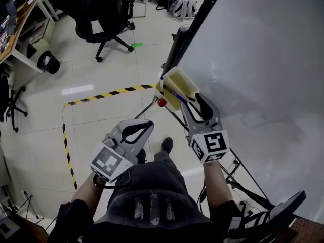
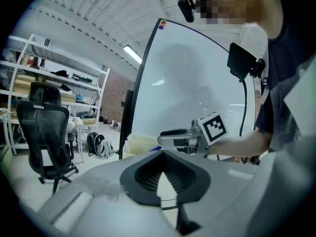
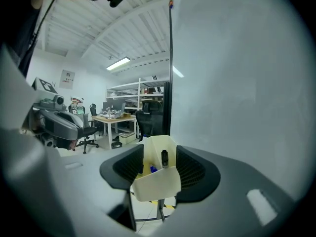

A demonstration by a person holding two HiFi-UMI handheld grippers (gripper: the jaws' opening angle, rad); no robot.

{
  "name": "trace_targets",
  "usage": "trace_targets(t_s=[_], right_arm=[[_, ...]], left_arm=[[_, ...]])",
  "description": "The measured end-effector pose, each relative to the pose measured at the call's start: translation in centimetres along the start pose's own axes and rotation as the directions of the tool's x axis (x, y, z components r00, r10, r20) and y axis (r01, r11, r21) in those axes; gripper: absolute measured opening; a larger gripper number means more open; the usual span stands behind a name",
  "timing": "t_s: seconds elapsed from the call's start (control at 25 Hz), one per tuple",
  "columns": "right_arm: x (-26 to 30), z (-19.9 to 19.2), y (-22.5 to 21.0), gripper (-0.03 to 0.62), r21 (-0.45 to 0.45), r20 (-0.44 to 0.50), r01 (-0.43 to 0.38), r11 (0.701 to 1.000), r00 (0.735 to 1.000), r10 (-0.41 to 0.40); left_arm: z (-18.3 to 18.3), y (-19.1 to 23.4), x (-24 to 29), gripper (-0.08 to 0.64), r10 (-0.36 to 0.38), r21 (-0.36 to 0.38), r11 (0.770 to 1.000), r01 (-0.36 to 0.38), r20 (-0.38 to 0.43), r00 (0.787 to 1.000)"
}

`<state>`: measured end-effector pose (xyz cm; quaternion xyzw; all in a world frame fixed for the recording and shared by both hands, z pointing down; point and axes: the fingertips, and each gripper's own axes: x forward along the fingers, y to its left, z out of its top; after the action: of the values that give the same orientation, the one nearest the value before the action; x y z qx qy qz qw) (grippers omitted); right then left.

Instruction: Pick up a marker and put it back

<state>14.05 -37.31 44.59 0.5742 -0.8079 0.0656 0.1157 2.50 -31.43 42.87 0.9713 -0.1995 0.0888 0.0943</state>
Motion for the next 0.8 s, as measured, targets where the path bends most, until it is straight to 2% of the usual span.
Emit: trace_targets(t_s=[0.24,0.4,0.8], right_arm=[[0.5,-0.5,0.1,0.186,0.014,-0.001,-0.017,1.0,1.0,0.017],[0.4,-0.4,-0.7,0.039,0.002,0.005,0.015,1.0,1.0,-0.015],[0.1,1.0,-0.5,0.037,-0.071,0.03,0.034,0.997,0.999,-0.032]], left_arm=[[-0.5,0.5,-0.4,0.006,0.018,-0.014,1.0,-0.018,-0.01,1.0],[-0.8,0.5,-0.3,0.006,0.018,-0.015,1.0,-0.018,-0.019,1.0],[-0.5,0.5,-0.5,0.006,0.018,-0.013,1.0,-0.018,-0.015,1.0]])
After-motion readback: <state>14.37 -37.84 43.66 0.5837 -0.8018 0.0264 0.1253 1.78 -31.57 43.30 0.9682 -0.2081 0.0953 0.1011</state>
